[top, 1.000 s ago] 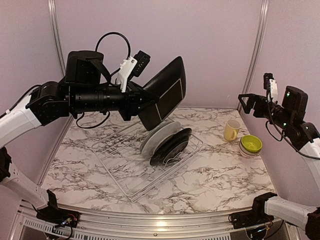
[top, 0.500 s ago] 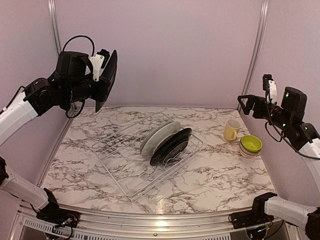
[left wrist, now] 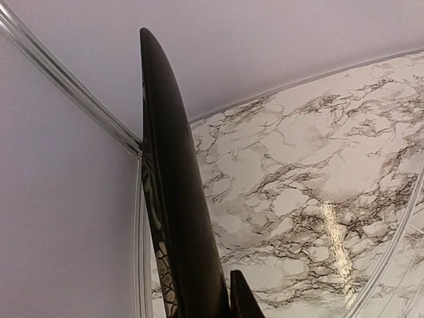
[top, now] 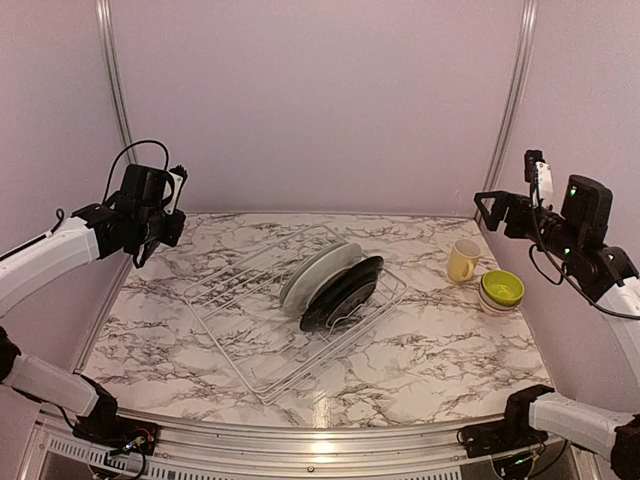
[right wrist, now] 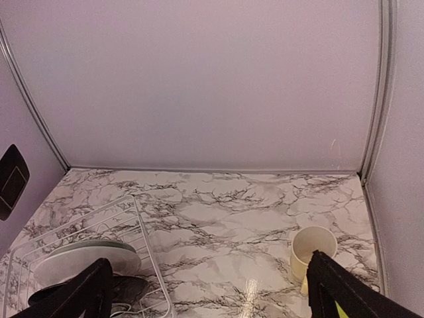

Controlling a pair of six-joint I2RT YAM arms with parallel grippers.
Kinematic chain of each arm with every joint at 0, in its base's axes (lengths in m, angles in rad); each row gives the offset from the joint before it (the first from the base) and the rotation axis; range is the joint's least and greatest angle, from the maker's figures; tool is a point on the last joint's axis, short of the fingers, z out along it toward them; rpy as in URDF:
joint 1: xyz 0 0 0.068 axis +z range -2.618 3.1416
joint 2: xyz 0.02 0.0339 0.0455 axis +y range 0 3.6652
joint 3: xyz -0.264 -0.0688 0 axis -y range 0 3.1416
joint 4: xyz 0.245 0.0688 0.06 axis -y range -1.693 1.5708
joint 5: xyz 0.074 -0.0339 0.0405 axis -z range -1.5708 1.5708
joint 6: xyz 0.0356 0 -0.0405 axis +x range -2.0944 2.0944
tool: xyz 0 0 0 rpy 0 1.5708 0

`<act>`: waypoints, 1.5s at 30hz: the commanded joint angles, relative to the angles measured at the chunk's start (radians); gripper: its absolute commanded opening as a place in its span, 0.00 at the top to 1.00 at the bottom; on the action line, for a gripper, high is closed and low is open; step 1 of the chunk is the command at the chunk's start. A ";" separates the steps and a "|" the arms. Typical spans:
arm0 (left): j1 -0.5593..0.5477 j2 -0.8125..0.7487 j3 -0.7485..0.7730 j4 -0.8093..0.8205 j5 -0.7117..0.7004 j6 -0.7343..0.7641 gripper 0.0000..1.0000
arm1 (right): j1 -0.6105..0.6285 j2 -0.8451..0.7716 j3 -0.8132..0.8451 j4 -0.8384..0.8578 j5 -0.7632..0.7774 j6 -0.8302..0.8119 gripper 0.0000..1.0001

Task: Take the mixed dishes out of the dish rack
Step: Place the plate at the corner of the board.

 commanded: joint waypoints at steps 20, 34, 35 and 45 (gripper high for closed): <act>0.167 0.491 0.090 0.413 -0.084 0.413 1.00 | 0.002 -0.069 -0.001 -0.031 -0.006 0.022 0.02; 0.197 0.593 0.091 0.384 0.010 0.341 0.96 | 0.003 -0.077 0.001 -0.048 -0.004 0.029 0.01; 0.202 0.590 0.084 0.382 0.037 0.325 0.93 | 0.003 -0.077 0.001 -0.049 -0.006 0.033 0.01; 0.207 0.614 0.102 0.319 0.099 0.234 0.72 | 0.003 -0.099 -0.040 -0.031 -0.002 0.045 0.02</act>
